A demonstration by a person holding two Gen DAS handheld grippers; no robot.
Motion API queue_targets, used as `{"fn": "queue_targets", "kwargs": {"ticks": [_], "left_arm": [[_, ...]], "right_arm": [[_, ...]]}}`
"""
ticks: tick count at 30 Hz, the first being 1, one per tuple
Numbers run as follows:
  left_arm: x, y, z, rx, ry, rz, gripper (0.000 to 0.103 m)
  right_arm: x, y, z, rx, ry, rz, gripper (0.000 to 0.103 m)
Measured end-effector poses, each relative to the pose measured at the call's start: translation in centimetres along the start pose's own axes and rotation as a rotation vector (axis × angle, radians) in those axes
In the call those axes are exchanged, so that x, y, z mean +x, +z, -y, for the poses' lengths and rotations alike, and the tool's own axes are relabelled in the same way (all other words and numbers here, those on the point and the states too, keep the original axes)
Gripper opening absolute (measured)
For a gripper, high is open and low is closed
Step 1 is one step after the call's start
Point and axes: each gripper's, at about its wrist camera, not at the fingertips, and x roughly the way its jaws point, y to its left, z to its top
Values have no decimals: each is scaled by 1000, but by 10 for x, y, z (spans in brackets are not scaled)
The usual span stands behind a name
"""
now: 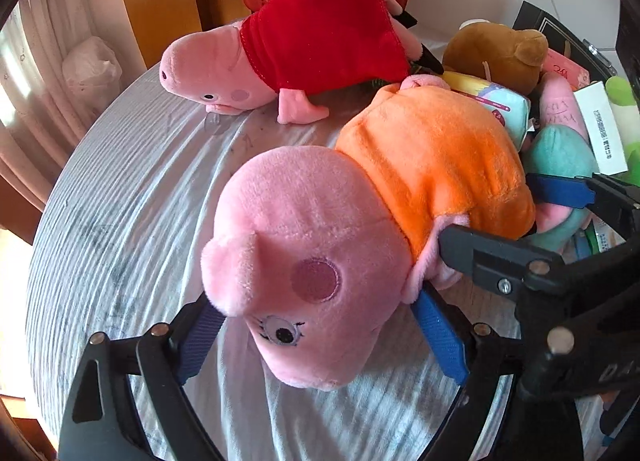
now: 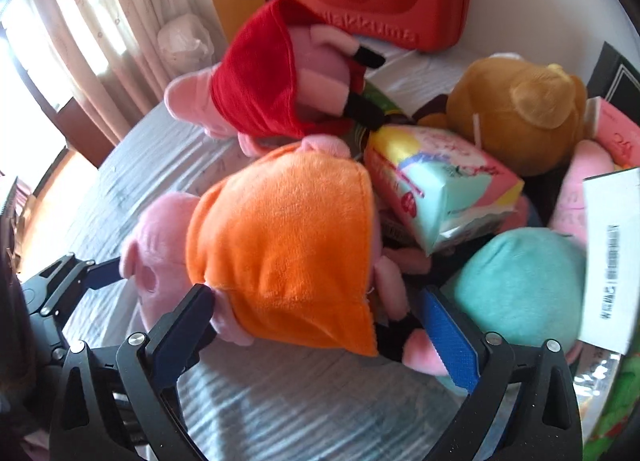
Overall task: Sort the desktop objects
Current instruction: 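Grasp the pink pig plush in orange dress with both tools together, then lift the pig plush with both tools and carry it over the crate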
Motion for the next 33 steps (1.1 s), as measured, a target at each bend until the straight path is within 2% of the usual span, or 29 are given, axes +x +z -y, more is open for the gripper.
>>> {"fn": "queue_targets", "kwargs": {"ticks": [2,6,7,8,9,10,11,12,14,17,24,28,33], "left_arm": [[5,2,0,5,-1,5,96],[17,1,-8,17,-34,-13,97],[20,1,-10,11,-38,-21,92],[22,1,-11,11,-40,-29,77],[24,0,-11,15,-8,-36,73],[23,-1,-11,20,-5,-27,68],[20,-1,-11,21,-1,-22,65],[16,-1,-12,18,-6,-20,64],[8,-2,-13,24,3,-3,63],[-14,-6,-9,55,24,46,63],[-83,-9,4,104,19,176,62],[-120,5,22,154,3,257,62],[-173,9,56,236,-55,358,63]], "right_arm": [[0,-3,-2,-20,-10,8,103],[5,-6,-5,-54,-22,9,103],[7,-4,-6,-59,-26,15,103],[9,-4,-7,-65,-29,24,103],[10,-3,-10,-74,-31,33,102],[10,-3,-12,-77,-20,40,99],[11,-2,-17,-75,5,42,81],[9,-3,-18,-57,31,44,73],[6,-1,-21,-48,36,49,65],[-8,-5,-20,-18,71,70,56],[-71,-14,-30,5,72,198,53],[-117,-25,-30,28,40,275,53],[-177,-44,-28,69,-33,363,53]]}}
